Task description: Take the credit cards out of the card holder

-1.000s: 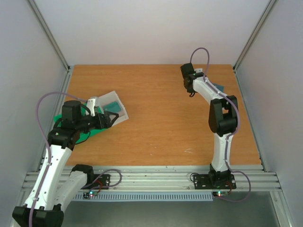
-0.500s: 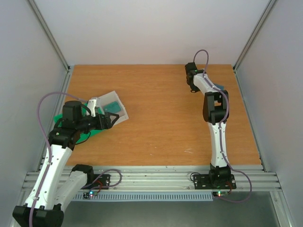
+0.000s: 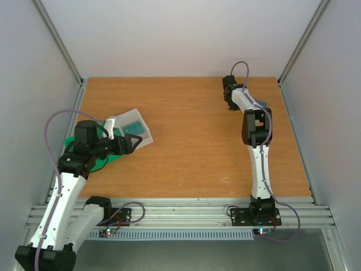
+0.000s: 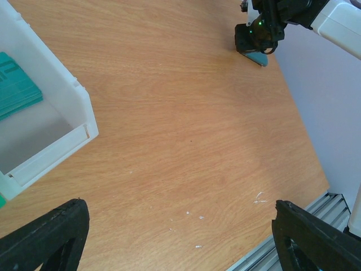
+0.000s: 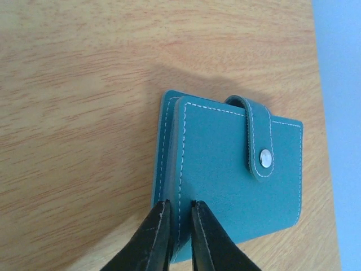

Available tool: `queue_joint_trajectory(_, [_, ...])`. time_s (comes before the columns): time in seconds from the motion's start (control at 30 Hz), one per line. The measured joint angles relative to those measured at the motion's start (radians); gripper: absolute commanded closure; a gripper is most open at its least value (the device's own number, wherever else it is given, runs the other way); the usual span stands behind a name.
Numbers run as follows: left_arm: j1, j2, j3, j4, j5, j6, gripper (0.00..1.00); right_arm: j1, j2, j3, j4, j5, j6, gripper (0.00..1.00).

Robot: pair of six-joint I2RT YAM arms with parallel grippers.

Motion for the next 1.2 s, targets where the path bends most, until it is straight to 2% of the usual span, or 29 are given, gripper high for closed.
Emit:
queue_joint_trajectory(0.07, [0.000, 0.000, 0.000, 0.000, 0.002, 0.002, 0.11, 0.000, 0.000, 0.000, 0.000, 0.000, -0.004, 0.98])
queue_joint_trajectory(0.23, [0.000, 0.000, 0.000, 0.000, 0.005, 0.003, 0.11, 0.001, -0.017, -0.040, 0.033, -0.001, -0.008, 0.99])
queue_joint_trajectory(0.6, [0.000, 0.004, 0.000, -0.002, 0.005, 0.004, 0.11, 0.031, -0.212, -0.317, 0.051, -0.103, 0.056, 0.99])
queue_joint_trajectory(0.8, [0.000, 0.007, 0.000, -0.003, -0.003, 0.003, 0.11, 0.103, -0.367, -0.476, 0.024, -0.212, 0.104, 0.99])
queue_joint_trajectory(1.2, [0.000, 0.041, 0.000, -0.015, -0.025, 0.018, 0.12, 0.329, -0.612, -0.744, 0.062, -0.473, 0.106, 0.99])
